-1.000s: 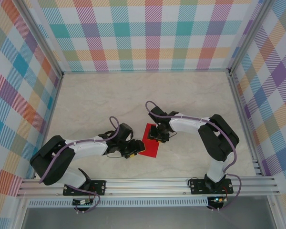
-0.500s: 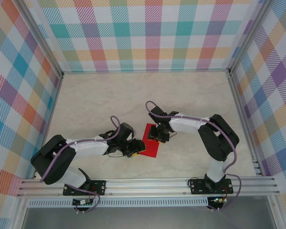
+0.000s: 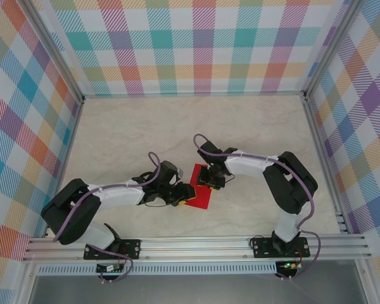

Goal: Fold a paper plane with a square sheet of paper (pick it up from the middle)
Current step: Fold the triangle a second time at the center of the table.

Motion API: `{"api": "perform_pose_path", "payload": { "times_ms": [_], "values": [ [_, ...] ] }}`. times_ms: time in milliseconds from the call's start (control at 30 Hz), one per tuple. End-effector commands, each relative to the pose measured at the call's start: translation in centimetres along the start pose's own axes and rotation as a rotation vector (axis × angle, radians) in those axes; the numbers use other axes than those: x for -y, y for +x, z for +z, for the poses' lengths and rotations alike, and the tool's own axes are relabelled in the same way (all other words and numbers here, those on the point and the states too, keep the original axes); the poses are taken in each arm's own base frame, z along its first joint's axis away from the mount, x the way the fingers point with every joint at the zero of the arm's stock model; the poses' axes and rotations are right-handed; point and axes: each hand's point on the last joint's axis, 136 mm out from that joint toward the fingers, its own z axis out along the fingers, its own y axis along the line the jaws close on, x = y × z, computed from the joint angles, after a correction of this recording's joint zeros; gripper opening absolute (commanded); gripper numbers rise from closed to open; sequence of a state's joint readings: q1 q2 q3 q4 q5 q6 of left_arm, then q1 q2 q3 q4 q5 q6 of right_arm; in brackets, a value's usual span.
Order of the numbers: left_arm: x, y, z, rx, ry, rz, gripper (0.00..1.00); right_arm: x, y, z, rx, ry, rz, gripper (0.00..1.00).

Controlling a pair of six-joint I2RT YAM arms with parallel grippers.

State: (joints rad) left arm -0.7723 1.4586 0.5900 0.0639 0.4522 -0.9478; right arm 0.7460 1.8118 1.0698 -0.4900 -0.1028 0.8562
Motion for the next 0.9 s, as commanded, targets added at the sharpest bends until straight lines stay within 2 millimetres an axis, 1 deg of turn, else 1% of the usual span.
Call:
{"api": "perform_pose_path", "payload": {
  "times_ms": [0, 100, 200, 367, 567, 667, 767, 867],
  "values": [
    [2.7, -0.2, 0.2, -0.006, 0.078, 0.045, 0.41, 3.4, 0.6, 3.6, -0.036, 0.111, 0.021, 0.44],
    [3.3, -0.4, 0.3, -0.002, 0.097, 0.048, 0.41, 3.1, 0.8, 3.7, -0.049, 0.092, 0.013, 0.44],
    [3.6, -0.7, 0.5, -0.001, 0.102, 0.049, 0.41, 2.4, 0.8, 3.6, -0.07, 0.043, 0.0, 0.43],
    [4.2, -1.1, 1.0, 0.0, 0.112, 0.052, 0.41, 1.4, 0.5, 2.9, -0.095, -0.06, 0.007, 0.42],
    [4.9, -1.8, 1.4, 0.009, 0.124, 0.064, 0.45, 0.4, 0.3, 2.0, -0.142, -0.182, 0.015, 0.42],
    [4.6, -2.0, 1.8, 0.01, 0.112, 0.063, 0.46, -0.1, -0.2, 0.9, -0.133, -0.248, 0.018, 0.42],
    [4.1, -2.0, 2.3, 0.005, 0.099, 0.058, 0.46, -0.7, -1.0, -0.7, -0.114, -0.32, 0.026, 0.43],
    [3.6, -2.0, 2.7, 0.004, 0.085, 0.052, 0.42, -1.0, -1.6, -2.2, -0.09, -0.364, 0.021, 0.44]
  ]
}}
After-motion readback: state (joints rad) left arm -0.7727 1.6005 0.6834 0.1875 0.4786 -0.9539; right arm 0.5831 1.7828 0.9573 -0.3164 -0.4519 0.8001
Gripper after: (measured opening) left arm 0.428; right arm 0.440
